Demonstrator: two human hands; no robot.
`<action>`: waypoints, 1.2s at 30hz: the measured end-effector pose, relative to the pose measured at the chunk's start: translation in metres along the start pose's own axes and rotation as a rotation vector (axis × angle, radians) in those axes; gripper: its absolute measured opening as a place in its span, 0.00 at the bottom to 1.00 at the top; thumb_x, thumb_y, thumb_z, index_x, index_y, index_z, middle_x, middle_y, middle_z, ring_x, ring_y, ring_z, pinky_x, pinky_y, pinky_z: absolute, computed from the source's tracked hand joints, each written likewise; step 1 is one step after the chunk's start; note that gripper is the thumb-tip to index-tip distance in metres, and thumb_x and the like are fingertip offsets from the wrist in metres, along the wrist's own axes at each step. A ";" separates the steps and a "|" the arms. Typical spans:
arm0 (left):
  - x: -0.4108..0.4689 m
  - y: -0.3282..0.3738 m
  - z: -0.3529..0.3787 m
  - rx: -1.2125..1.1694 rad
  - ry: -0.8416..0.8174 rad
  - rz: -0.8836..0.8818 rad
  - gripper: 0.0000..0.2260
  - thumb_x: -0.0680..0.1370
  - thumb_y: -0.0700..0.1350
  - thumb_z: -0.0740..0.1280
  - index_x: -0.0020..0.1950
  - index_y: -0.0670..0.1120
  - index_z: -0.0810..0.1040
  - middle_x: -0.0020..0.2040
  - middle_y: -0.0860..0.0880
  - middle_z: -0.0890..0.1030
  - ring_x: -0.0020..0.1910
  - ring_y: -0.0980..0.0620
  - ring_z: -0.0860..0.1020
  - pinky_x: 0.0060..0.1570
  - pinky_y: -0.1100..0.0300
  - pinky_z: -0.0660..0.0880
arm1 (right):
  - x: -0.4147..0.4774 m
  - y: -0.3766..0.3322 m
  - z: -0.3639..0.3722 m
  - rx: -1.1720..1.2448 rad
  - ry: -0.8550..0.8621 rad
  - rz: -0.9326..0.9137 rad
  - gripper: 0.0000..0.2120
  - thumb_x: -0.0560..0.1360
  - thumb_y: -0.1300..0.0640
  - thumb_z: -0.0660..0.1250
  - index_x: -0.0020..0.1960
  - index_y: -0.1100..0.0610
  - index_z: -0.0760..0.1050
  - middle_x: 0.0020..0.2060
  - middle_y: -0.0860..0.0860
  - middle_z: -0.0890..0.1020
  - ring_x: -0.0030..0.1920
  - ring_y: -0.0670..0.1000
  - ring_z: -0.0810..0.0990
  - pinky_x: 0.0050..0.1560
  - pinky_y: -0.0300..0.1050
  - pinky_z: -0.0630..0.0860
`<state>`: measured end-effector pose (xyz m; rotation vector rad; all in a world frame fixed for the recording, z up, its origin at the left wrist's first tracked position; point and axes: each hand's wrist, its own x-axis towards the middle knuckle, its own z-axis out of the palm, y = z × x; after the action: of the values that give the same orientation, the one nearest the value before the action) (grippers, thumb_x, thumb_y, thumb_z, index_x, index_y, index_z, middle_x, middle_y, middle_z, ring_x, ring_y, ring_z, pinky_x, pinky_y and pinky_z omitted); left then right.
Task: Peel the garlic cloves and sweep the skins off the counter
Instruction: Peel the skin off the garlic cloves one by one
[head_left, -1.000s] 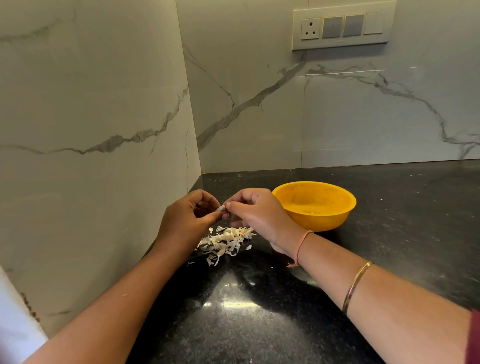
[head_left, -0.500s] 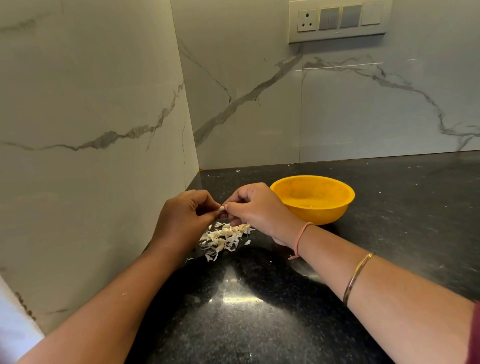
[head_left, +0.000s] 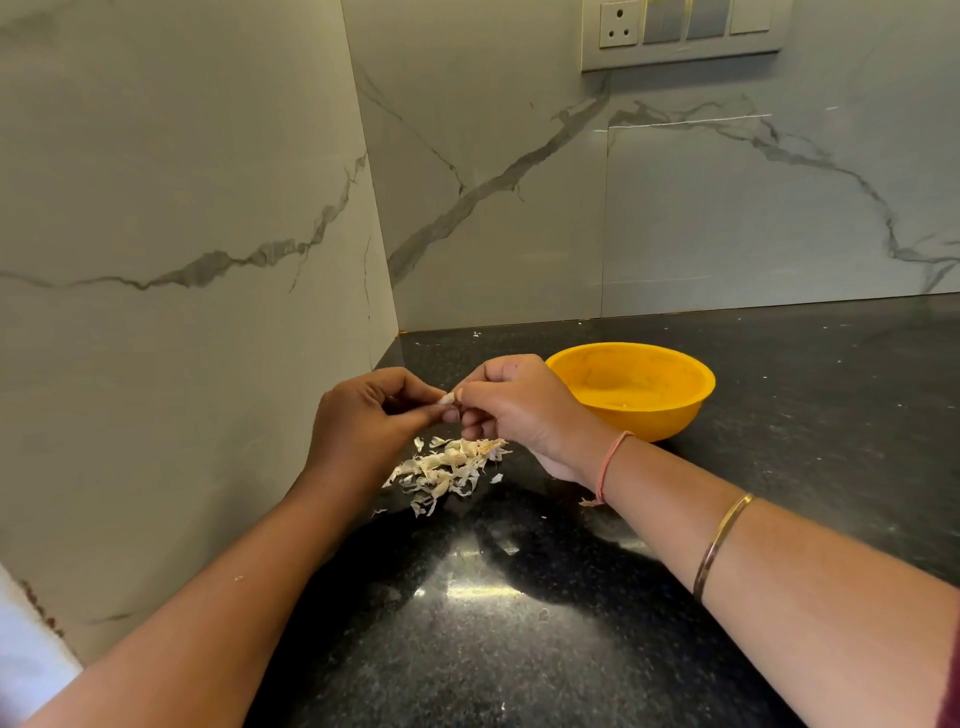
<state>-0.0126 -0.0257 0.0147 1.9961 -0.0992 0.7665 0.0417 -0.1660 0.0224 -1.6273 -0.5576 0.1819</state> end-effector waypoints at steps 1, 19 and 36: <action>0.001 0.000 0.000 -0.043 0.008 -0.023 0.07 0.65 0.38 0.76 0.36 0.49 0.82 0.35 0.55 0.84 0.36 0.59 0.82 0.40 0.66 0.78 | 0.001 0.000 0.000 0.054 -0.003 0.014 0.05 0.74 0.67 0.64 0.41 0.64 0.76 0.36 0.60 0.79 0.30 0.48 0.77 0.40 0.44 0.76; 0.004 0.000 0.005 -0.506 0.007 -0.315 0.08 0.66 0.43 0.69 0.44 0.44 0.80 0.37 0.49 0.84 0.39 0.54 0.81 0.42 0.65 0.80 | -0.003 0.002 0.002 -0.466 0.138 -0.199 0.05 0.74 0.57 0.68 0.41 0.58 0.76 0.36 0.52 0.81 0.40 0.51 0.82 0.39 0.44 0.78; 0.004 0.001 0.005 -0.576 -0.095 -0.328 0.07 0.74 0.36 0.65 0.48 0.41 0.81 0.39 0.49 0.85 0.41 0.57 0.83 0.43 0.68 0.78 | -0.003 0.003 0.006 -0.421 0.138 -0.427 0.04 0.74 0.63 0.67 0.49 0.59 0.77 0.39 0.52 0.81 0.41 0.51 0.82 0.42 0.44 0.80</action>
<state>-0.0075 -0.0298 0.0155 1.4474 -0.0395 0.3736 0.0373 -0.1622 0.0180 -1.8605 -0.8613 -0.3857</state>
